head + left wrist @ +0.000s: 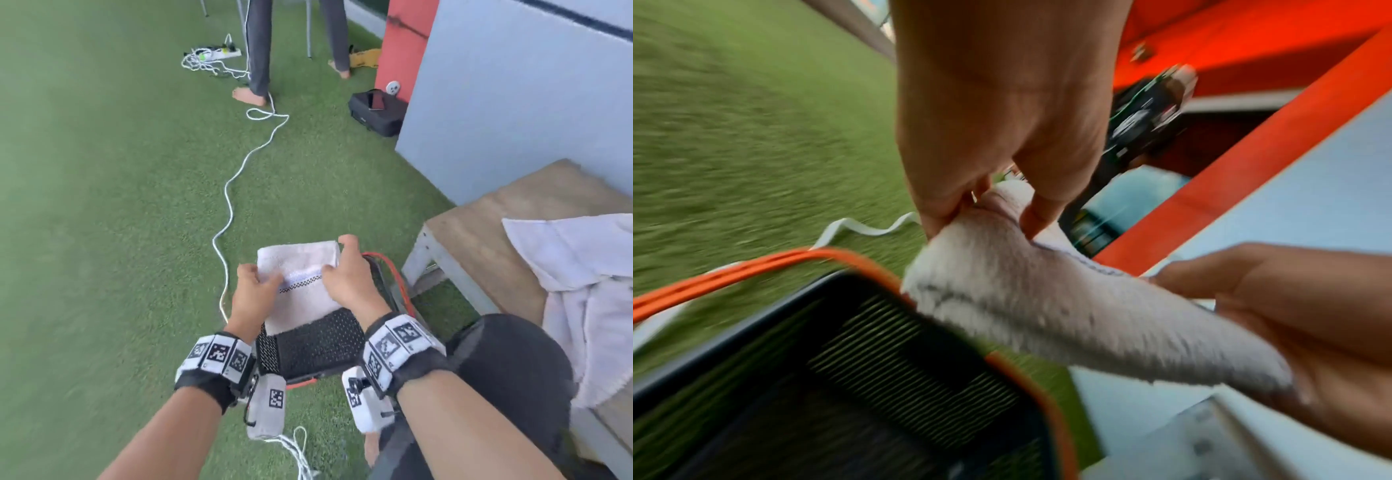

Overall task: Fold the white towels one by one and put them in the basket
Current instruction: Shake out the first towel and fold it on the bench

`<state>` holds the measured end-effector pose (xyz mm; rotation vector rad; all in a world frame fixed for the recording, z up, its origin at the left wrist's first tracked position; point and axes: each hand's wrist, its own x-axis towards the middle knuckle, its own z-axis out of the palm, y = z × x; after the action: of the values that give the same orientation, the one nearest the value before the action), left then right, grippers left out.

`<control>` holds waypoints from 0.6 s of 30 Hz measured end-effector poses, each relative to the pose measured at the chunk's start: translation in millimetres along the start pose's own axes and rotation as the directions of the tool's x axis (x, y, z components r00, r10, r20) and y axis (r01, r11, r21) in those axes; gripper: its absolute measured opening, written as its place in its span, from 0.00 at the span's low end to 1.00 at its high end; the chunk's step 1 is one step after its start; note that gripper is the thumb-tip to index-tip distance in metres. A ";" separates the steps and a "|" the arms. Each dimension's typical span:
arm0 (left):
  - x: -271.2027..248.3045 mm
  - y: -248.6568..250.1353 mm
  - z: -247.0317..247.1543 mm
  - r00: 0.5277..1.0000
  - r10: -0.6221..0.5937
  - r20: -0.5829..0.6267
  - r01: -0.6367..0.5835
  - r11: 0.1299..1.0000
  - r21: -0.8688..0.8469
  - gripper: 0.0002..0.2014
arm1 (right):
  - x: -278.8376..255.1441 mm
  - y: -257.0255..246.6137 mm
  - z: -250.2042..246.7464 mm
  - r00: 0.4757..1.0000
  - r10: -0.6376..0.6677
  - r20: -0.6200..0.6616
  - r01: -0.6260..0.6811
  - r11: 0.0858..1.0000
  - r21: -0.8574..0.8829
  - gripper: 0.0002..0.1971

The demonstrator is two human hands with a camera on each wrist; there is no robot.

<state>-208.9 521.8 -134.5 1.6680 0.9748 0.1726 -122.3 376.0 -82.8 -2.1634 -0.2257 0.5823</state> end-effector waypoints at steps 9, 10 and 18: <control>39.4 -128.7 48.7 0.956 -0.240 0.166 0.176 0.928 0.329 0.09 | 61.7 118.5 72.9 0.919 0.308 0.247 -0.278 0.949 -0.150 0.14; 44.0 -133.7 52.4 0.952 -0.258 0.162 0.193 0.923 0.334 0.09 | 68.6 126.6 77.1 0.911 0.322 0.256 -0.290 0.944 -0.156 0.13; 90.1 -156.8 74.8 0.947 -0.321 0.013 0.300 0.896 0.328 0.15 | 112.0 166.5 97.4 0.838 0.311 0.448 -0.318 0.946 -0.063 0.28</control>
<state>-187.2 529.5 -328.9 1.7686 1.2544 -0.2704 -78.7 382.5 -301.4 -2.0350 -0.1108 1.2803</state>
